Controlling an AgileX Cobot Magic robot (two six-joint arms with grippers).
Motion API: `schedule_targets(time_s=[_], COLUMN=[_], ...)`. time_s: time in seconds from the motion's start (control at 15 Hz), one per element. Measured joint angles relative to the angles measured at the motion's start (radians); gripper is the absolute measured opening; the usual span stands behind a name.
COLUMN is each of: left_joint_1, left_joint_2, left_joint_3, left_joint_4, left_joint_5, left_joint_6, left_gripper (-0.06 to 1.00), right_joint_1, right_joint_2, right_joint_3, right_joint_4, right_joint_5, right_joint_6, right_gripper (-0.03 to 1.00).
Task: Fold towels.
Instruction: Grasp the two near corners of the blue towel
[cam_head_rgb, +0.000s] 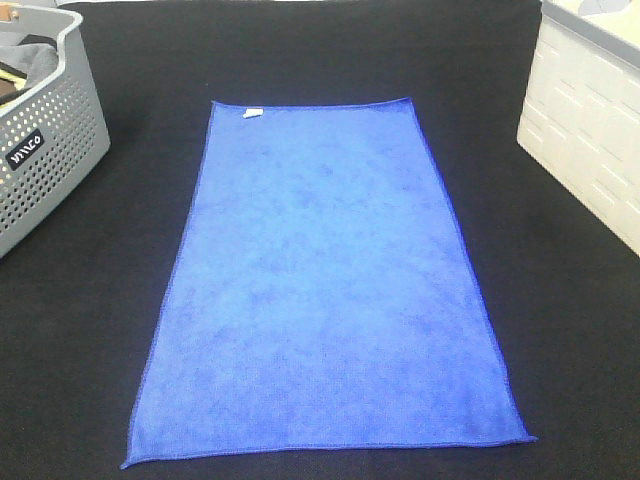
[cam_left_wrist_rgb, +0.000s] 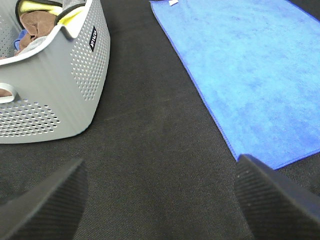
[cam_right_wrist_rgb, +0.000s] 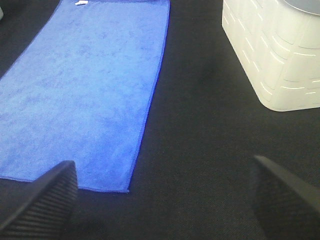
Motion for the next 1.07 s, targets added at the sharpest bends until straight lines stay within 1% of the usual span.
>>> schedule_targets(time_s=[1.07], left_joint_1=[0.0], left_joint_2=[0.0], left_joint_3=[0.0], left_joint_4=[0.0], left_joint_5=[0.0], left_joint_6=[0.0], left_gripper=[0.77], right_joint_1=[0.0], right_joint_2=[0.0], right_joint_3=[0.0], right_joint_4=[0.0], right_joint_5=[0.0], right_joint_6=[0.0], right_gripper=[0.86])
